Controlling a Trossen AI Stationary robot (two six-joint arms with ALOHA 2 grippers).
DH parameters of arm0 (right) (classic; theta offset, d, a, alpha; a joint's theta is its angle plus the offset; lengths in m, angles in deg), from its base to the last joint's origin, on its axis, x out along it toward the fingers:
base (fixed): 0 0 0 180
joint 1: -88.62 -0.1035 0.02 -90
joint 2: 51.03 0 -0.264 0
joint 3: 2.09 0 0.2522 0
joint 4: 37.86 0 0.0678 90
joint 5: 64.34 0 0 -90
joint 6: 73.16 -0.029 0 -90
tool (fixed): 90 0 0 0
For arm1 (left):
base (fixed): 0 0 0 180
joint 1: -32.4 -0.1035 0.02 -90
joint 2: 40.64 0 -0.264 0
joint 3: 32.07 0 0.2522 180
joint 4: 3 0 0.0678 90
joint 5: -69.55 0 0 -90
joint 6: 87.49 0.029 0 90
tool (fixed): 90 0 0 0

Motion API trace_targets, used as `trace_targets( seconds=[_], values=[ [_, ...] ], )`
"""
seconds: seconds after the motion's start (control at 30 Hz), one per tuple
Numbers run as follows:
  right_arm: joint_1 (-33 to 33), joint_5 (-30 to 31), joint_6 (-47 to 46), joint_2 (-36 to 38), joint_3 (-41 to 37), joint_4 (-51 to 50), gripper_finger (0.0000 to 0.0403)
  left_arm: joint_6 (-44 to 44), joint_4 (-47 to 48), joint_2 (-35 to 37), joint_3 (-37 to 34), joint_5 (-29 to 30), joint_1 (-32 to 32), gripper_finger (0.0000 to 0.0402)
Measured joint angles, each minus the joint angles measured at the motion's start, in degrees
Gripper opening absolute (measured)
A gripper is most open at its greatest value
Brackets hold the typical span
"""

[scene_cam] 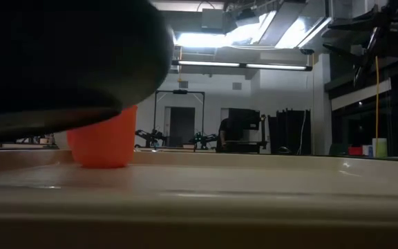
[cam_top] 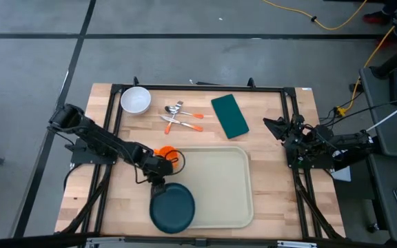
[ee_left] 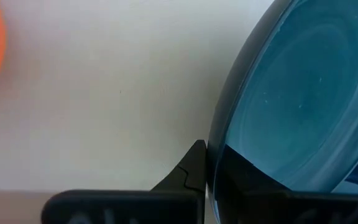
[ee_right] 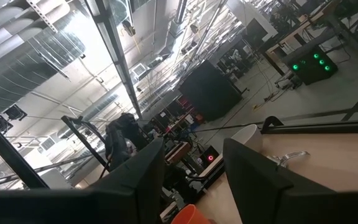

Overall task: Set up tray
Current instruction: Put the black plate under the orange mug on the gray serving tray

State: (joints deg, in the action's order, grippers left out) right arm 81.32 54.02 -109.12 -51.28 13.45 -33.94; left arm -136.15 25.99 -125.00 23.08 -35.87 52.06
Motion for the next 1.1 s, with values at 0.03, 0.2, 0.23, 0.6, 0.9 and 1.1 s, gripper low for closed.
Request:
trace_targets(
  seconds=[0.03, 0.2, 0.23, 0.6, 0.9, 1.1],
  values=[
    [0.01, -0.02, -0.05, 0.0, 0.0, 0.0, 0.0169, 0.71, 0.13, -0.45, 0.38, -0.11, -0.06, 0.0002],
    [0.01, -0.11, -1.1, 0.02, 0.0, -0.27, 0.0169, 2.84, 3.58, -0.7, 1.48, 1.66, -0.04, 0.0002],
    [0.0, -0.11, -1.12, 0.02, 0.0, -0.28, 0.0169, 3.12, 4.57, -0.7, 1.7, 2.0, -0.04, 0.0002],
    [-0.01, -1.18, -1.23, 0.02, 0.02, -0.39, 0.0169, 3.76, 6.76, -0.67, 1.79, 2.71, -0.02, 0.0002],
    [-0.01, -1.5, -1.3, 0.02, 0.0, -0.39, 0.0169, 3.9, 6.95, -0.65, 1.81, 1.74, -0.42, 0.001],
    [-0.01, -1.51, -1.26, 0.02, 0.0, -0.39, 0.0169, 4.47, 7.06, -0.48, 1.79, -1.16, -0.2, 0.0024]
  ],
)
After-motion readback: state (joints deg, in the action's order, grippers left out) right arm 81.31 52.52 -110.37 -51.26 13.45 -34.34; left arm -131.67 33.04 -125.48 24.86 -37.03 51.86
